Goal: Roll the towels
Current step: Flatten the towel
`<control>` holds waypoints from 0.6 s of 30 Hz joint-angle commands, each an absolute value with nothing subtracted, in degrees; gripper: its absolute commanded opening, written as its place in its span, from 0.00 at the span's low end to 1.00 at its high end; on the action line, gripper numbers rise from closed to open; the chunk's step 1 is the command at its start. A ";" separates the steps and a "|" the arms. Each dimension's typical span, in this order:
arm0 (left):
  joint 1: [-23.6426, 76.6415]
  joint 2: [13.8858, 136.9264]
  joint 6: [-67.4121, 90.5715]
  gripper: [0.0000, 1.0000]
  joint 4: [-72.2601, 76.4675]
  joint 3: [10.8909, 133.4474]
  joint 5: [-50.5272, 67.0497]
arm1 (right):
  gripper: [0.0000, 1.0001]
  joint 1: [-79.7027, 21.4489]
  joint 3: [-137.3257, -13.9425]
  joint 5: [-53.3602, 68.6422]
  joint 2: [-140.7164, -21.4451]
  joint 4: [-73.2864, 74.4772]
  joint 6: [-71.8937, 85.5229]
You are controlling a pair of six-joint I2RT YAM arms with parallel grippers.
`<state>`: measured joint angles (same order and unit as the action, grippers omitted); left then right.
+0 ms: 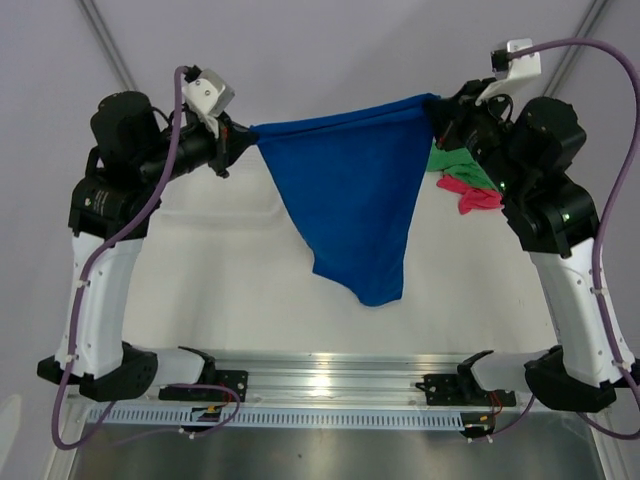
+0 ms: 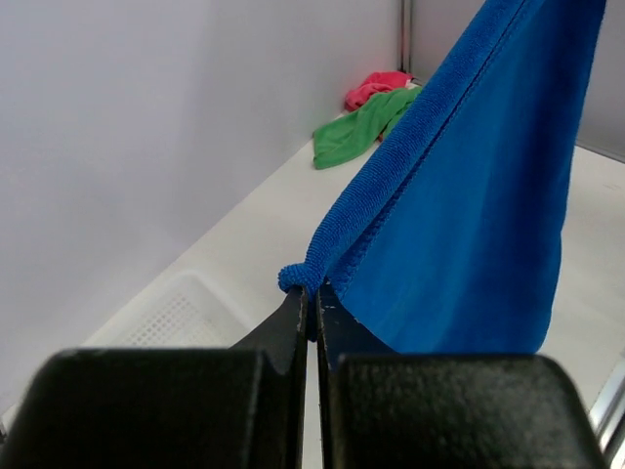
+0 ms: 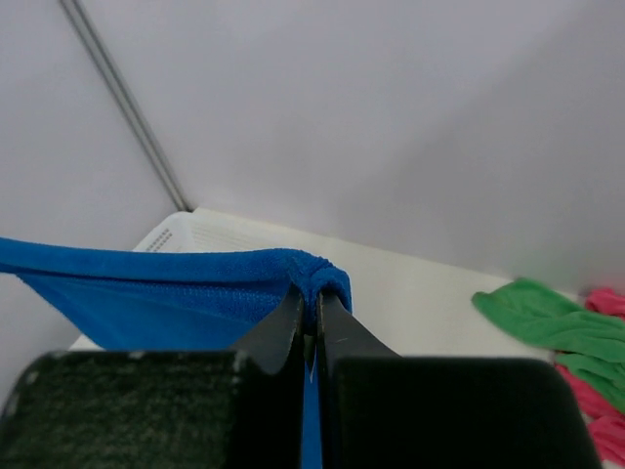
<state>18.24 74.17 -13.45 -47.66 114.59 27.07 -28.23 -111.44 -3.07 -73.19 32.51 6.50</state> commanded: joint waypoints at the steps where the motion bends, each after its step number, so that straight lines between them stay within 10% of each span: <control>1: 17.49 76.37 -12.57 0.01 -45.27 116.72 22.24 | 0.00 -24.88 -116.01 -8.18 -77.51 32.08 3.07; 18: 17.40 98.32 -12.04 0.01 -36.66 133.93 11.35 | 0.00 -11.61 -128.13 2.37 -98.33 19.96 11.42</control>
<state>18.28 95.07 -12.47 -40.84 128.86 18.52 -15.70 -122.39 3.07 -94.28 26.55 9.17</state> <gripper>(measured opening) 0.012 0.021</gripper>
